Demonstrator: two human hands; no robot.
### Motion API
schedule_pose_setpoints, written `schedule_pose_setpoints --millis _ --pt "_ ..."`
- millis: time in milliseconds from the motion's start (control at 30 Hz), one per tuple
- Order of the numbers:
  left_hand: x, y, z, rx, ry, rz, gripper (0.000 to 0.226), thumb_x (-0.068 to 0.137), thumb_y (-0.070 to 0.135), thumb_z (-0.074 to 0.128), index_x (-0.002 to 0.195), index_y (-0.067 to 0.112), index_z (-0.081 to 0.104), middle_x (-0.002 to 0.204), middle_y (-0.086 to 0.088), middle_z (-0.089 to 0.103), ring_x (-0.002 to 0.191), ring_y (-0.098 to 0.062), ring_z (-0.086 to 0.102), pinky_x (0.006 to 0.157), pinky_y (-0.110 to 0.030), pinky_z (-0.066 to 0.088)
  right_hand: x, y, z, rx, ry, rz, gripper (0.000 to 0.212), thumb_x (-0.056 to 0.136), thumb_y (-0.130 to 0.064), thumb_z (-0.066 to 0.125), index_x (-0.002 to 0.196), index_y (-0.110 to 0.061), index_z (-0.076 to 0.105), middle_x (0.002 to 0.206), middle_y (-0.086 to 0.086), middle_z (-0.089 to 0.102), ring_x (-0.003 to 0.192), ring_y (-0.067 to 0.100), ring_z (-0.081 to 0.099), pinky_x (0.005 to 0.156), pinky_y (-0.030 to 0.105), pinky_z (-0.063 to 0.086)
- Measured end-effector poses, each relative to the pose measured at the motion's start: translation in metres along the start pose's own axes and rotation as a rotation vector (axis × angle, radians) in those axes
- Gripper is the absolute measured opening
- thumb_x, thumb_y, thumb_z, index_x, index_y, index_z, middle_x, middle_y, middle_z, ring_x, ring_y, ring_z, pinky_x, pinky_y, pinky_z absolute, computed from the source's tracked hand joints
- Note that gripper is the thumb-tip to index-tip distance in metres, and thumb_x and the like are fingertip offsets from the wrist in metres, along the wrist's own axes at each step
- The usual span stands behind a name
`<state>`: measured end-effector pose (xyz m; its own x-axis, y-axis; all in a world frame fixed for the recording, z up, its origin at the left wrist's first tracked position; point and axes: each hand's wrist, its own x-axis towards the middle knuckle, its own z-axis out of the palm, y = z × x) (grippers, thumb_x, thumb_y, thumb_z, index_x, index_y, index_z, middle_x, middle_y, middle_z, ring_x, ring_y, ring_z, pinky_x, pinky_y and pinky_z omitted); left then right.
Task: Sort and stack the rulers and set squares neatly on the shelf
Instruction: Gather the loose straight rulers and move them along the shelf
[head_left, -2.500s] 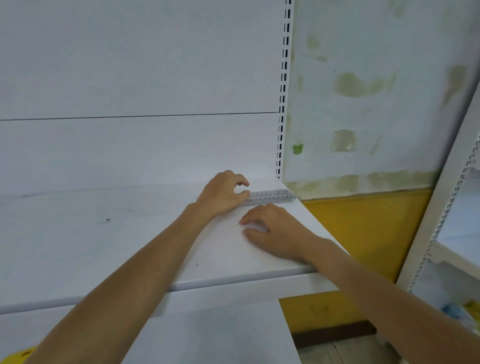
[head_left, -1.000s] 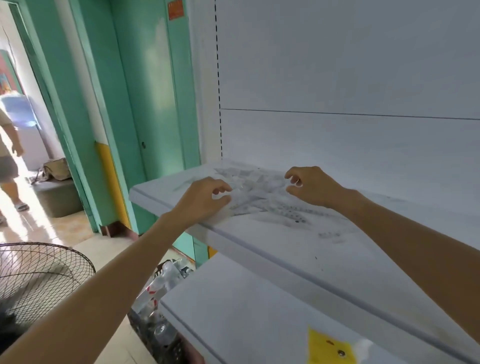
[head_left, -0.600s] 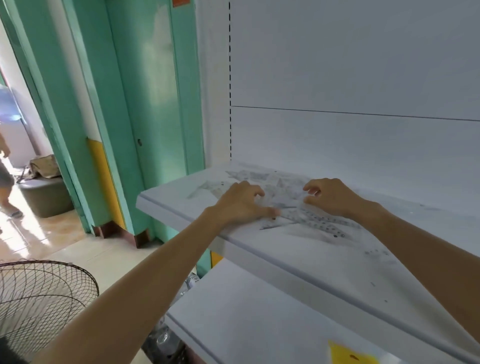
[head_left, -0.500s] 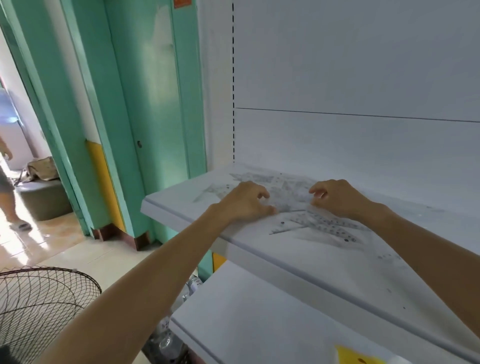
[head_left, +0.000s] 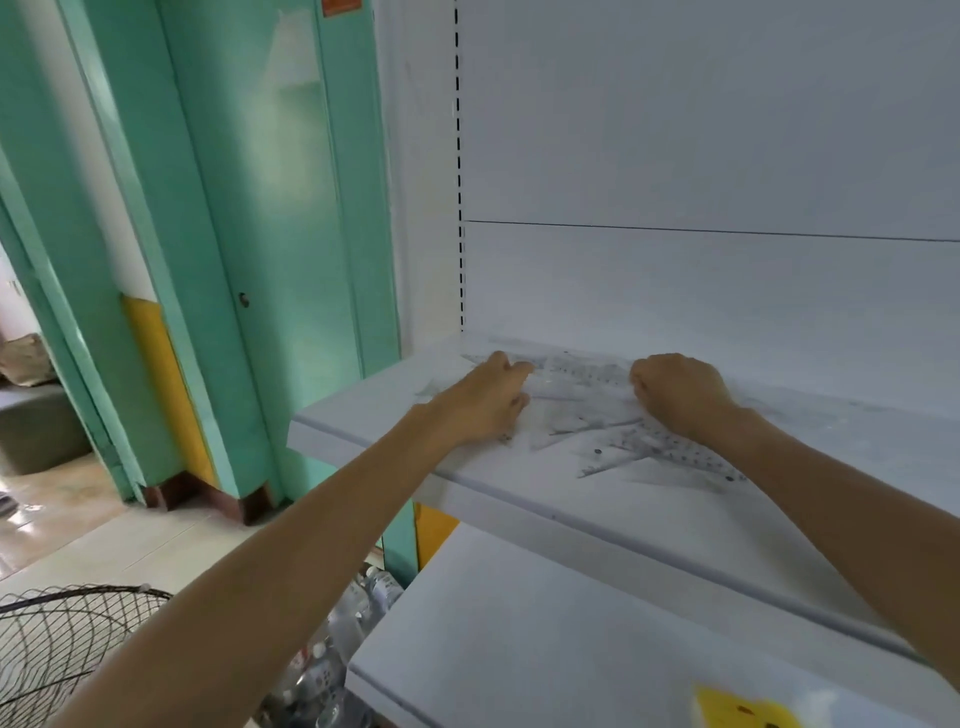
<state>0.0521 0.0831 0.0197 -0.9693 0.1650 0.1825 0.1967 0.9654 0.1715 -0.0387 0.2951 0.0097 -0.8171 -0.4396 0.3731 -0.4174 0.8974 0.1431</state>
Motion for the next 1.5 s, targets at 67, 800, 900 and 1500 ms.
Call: schedule_pose_setpoints --millis 67,800,900,1500 --pt "-0.004 -0.007 -0.002 0.054 0.025 -0.047 0.021 0.095 0.006 0.037 0.112 0.0 0.046 0.115 -0.017 0.039 0.098 -0.031 0.048 0.08 -0.033 0.042 0.001 -0.002 -0.004 0.102 0.09 0.022 0.021 0.094 -0.012 0.038 0.089 -0.006 0.057 0.087 0.009 0.062 0.073 0.025 0.054 0.063 0.03 0.039" --pt "0.003 0.047 0.017 -0.243 0.196 0.029 0.046 0.095 0.047 0.036 0.113 0.005 0.045 0.117 -0.015 0.043 0.104 -0.031 0.049 0.076 -0.03 0.033 -0.13 0.069 -0.034 0.16 0.248 0.474 0.03 0.095 -0.028 0.047 0.117 -0.015 0.062 0.105 0.02 0.058 0.103 0.038 0.054 0.084 0.042 0.044" --pt "0.015 0.09 0.026 -0.366 0.128 0.208 0.037 0.094 0.041 0.042 0.111 0.01 0.051 0.117 -0.01 0.046 0.106 -0.025 0.051 0.08 -0.026 0.035 -0.175 0.103 -0.048 0.118 0.242 0.587 0.034 0.091 -0.029 0.055 0.12 -0.012 0.06 0.112 0.019 0.058 0.108 0.036 0.053 0.088 0.042 0.044" --pt "0.02 0.425 0.087 -0.669 0.0 0.669 0.026 0.087 0.027 0.06 0.109 0.014 0.058 0.099 0.0 0.055 0.083 -0.007 0.05 0.067 -0.008 0.032 -0.448 0.311 -0.13 -0.051 0.14 1.007 0.039 0.09 -0.031 0.055 0.126 -0.013 0.053 0.123 0.009 0.055 0.115 0.026 0.049 0.092 0.037 0.042"
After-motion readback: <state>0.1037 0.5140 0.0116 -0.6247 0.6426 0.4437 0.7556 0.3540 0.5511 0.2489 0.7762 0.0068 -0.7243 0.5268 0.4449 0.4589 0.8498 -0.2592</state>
